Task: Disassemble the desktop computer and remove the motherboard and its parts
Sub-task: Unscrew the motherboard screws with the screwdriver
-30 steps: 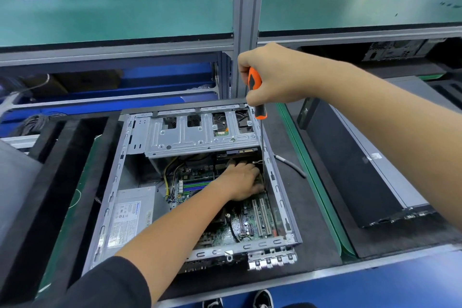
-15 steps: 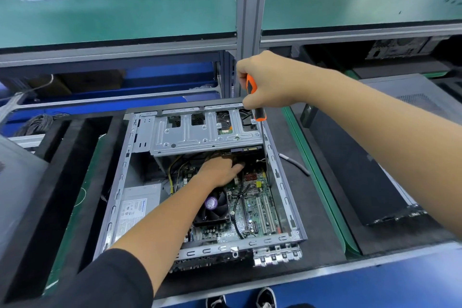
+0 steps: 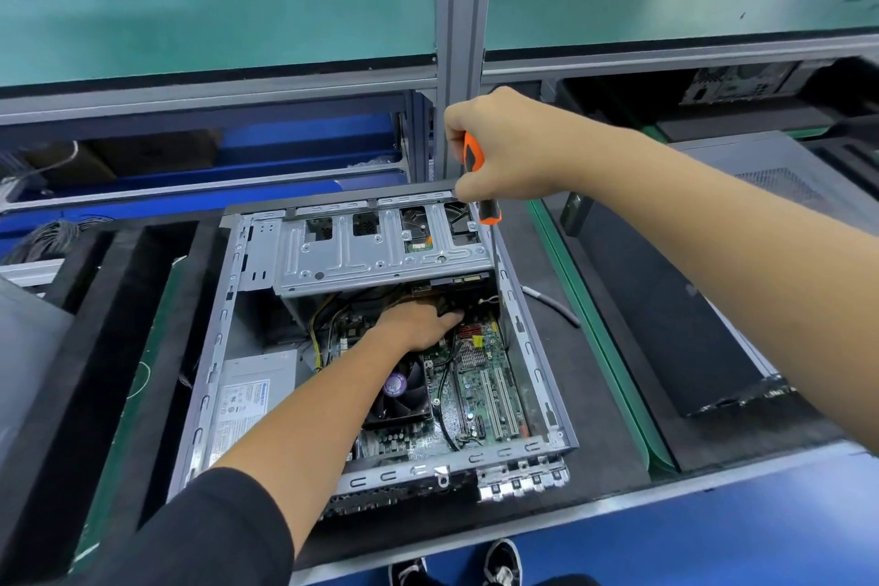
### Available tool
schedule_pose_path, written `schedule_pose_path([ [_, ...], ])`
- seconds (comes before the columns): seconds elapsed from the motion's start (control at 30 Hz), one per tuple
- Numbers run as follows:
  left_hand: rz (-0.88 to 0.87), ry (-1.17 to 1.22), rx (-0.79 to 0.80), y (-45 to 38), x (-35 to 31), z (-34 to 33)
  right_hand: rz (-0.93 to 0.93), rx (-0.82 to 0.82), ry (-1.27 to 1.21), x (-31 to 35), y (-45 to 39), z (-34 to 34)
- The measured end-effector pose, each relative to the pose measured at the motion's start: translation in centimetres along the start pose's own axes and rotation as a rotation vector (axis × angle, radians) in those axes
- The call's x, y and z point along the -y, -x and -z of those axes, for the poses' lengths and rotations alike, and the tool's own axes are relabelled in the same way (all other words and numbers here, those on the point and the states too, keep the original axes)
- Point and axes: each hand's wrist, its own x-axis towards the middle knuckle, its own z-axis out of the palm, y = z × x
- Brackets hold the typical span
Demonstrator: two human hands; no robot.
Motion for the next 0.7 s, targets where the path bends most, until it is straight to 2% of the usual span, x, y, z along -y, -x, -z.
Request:
schedule_pose_path([
  [0.33,-0.026,0.054,-0.049,0.3,-0.1,0.6,0.026,-0.038,0.002,0.2,-0.5,0.6],
  [0.7,-0.013,0.008,0.029,0.1,0.1,0.6,0.038,-0.015,0.012,0.4,-1.4,0.3],
])
